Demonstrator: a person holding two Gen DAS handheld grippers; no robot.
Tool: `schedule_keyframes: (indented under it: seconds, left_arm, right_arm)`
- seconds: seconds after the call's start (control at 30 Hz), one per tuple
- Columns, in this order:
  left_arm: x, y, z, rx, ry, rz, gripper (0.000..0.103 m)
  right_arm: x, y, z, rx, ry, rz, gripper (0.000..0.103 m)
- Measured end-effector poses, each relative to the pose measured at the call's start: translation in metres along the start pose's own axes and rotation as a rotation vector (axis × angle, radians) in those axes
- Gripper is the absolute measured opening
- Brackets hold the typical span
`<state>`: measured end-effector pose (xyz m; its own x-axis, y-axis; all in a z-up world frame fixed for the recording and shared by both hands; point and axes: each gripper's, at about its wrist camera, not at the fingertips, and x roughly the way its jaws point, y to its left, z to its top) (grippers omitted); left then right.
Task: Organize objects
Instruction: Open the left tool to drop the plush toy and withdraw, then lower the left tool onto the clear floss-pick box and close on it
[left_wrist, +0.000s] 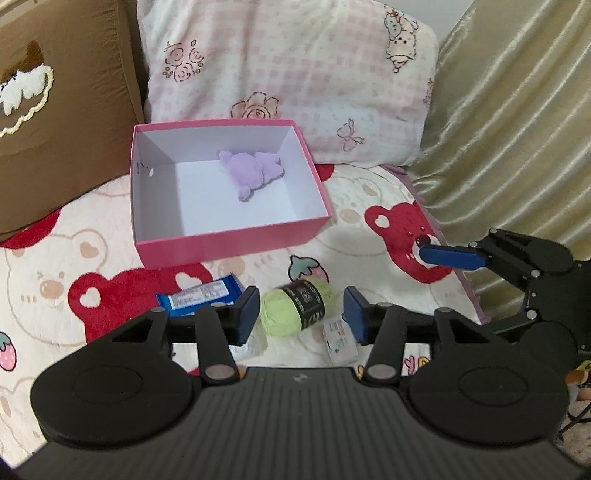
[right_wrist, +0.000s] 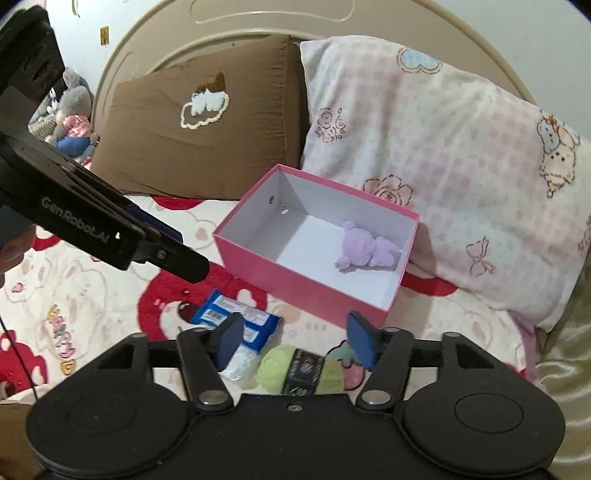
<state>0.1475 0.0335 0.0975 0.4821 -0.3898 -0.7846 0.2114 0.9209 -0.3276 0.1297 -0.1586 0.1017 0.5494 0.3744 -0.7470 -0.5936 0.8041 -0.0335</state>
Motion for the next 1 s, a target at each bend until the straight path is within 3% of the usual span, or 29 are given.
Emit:
schedule_keyframes:
  seconds: [0.03, 0.1, 0.27, 0.5, 0.8, 1.0]
  left_arm:
    - [-0.002, 0.001, -0.004, 0.0, 0.001, 0.003, 0.052]
    - [-0.006, 0.001, -0.011, 0.011, 0.007, 0.005, 0.056]
    - [-0.01, 0.006, -0.032, 0.017, 0.027, 0.019, 0.061]
    - [-0.002, 0.013, -0.063, 0.026, 0.082, 0.033, 0.073]
    - [0.013, 0.019, -0.095, 0.035, 0.1, 0.021, 0.085]
    - [0.031, 0.03, -0.113, 0.018, 0.103, 0.025, 0.088]
  right_arm:
    - [-0.003, 0.002, -0.004, 0.005, -0.001, 0.011, 0.073]
    - [-0.005, 0.005, -0.012, 0.014, 0.005, 0.023, 0.087]
    - [-0.003, 0.012, -0.027, 0.026, 0.035, 0.043, 0.092]
    - [0.003, 0.023, -0.048, 0.063, 0.081, 0.102, 0.093]
    - [0.012, 0.044, -0.072, 0.038, 0.061, 0.135, 0.094]
    - [0.024, 0.053, -0.089, 0.019, 0.046, 0.185, 0.094]
